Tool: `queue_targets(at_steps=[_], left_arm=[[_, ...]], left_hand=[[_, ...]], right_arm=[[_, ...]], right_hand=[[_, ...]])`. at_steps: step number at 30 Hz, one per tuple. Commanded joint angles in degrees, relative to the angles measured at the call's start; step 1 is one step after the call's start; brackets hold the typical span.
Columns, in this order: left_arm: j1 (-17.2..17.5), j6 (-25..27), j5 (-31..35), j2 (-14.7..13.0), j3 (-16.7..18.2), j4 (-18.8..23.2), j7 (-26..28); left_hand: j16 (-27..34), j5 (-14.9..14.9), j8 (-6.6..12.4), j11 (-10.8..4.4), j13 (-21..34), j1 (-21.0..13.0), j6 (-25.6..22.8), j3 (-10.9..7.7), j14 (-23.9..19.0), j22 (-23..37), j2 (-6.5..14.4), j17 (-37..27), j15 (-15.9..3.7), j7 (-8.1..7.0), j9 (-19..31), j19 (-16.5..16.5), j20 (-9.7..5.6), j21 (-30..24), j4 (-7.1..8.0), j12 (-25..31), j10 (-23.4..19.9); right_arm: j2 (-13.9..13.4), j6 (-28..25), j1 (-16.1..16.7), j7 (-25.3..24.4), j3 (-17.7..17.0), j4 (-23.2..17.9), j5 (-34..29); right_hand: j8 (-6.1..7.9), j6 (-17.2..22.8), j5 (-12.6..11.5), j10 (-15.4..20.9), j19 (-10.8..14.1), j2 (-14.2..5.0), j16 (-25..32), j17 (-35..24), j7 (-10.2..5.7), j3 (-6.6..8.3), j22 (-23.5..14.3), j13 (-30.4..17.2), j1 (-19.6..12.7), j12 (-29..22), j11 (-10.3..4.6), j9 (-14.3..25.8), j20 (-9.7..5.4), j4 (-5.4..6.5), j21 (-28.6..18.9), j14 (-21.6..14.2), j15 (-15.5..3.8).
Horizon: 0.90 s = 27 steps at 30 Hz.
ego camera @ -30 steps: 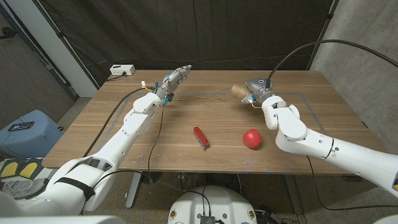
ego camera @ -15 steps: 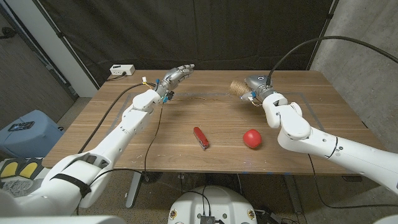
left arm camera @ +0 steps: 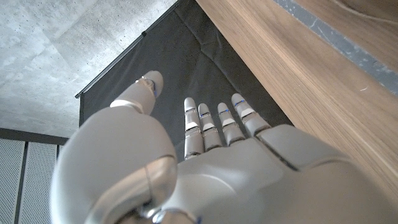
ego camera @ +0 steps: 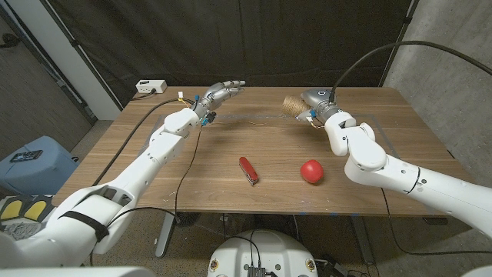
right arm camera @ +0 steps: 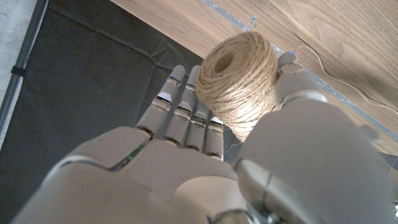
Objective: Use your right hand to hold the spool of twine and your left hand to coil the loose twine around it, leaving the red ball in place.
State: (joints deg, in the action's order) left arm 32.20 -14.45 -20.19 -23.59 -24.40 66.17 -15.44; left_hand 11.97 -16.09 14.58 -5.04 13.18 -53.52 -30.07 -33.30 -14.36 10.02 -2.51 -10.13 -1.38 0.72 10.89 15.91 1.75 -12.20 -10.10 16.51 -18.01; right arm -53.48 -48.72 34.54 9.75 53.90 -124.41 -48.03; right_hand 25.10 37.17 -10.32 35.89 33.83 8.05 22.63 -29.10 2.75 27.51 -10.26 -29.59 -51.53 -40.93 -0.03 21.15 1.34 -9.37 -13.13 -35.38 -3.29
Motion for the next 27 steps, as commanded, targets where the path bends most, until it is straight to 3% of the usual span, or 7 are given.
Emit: queue_targets(at_steps=[1, 12, 17, 27], left_arm=[[-0.63, -1.17, 1.7, -0.63, -1.99, 0.64, 1.95], [-3.51, -1.85, 2.78, -0.83, -4.42, -1.71, 0.37], [-4.8, -2.58, 3.46, -0.64, -5.56, -3.04, -0.03], [-7.02, -2.79, 3.95, -0.2, -7.63, -5.15, -1.6]], left_hand=[[0.46, 0.89, 0.49, -0.45, 0.4, -0.66, -2.05, 0.81, -1.46, 0.29, -0.78, -0.24, -0.51, -0.3, 0.3, 1.37, -0.04, -0.62, 0.13, 0.61, -1.49], [0.59, 1.81, 0.54, -0.71, 0.65, -1.8, -3.21, 1.55, -2.49, 0.34, -1.29, -0.27, -0.85, -0.58, 0.35, 1.59, -0.08, -0.52, 0.04, 0.87, -2.5], [0.45, 2.79, 1.52, -0.77, 1.01, -2.93, -6.77, 2.21, -2.87, 0.39, -1.28, -0.3, -1.0, -0.32, 0.57, 1.85, -0.02, -0.44, 0.24, 0.85, -2.68], [0.26, 3.3, 1.51, -0.8, 1.19, -3.51, -7.22, 2.61, -2.75, 0.41, -1.38, -0.32, -0.93, -0.52, 0.72, 1.75, -0.08, -0.3, 0.27, 0.59, -2.21]], right_arm=[[-0.04, 0.82, 0.03, 0.35, -0.54, -0.8, -0.55], [0.76, 2.49, -0.86, 0.43, -0.81, -0.66, -0.66], [1.05, 3.1, -1.08, 0.46, -1.06, -0.57, -0.28], [0.99, 3.74, -1.45, 0.65, -1.27, -1.1, -0.74]], right_hand=[[0.36, 1.85, -0.46, 0.48, -0.36, -1.13, -0.22, -0.4, -1.32, 0.19, -0.33, -0.11, -0.75, -0.47, -0.07, 0.31, 0.13, 0.28, 0.22, -0.4, -3.86], [0.42, 2.25, -0.5, 1.06, -0.22, -1.16, -0.36, -0.46, -1.24, 0.22, -0.34, 0.13, -0.87, -0.55, -0.19, 0.32, 0.07, 0.26, 0.21, -0.92, -3.97], [0.45, 2.38, -0.51, 1.22, -0.18, -1.16, -0.39, -0.52, -1.25, 0.21, -0.34, 0.2, -0.95, -0.57, -0.45, 0.34, 0.06, 0.22, 0.21, -1.05, -4.09], [0.49, 2.67, -0.53, 1.37, -0.08, -1.18, -0.57, -0.52, -1.44, 0.29, -0.35, 0.3, -1.05, -0.57, -0.61, 0.35, -0.01, 0.21, 0.2, -1.47, -4.23]])
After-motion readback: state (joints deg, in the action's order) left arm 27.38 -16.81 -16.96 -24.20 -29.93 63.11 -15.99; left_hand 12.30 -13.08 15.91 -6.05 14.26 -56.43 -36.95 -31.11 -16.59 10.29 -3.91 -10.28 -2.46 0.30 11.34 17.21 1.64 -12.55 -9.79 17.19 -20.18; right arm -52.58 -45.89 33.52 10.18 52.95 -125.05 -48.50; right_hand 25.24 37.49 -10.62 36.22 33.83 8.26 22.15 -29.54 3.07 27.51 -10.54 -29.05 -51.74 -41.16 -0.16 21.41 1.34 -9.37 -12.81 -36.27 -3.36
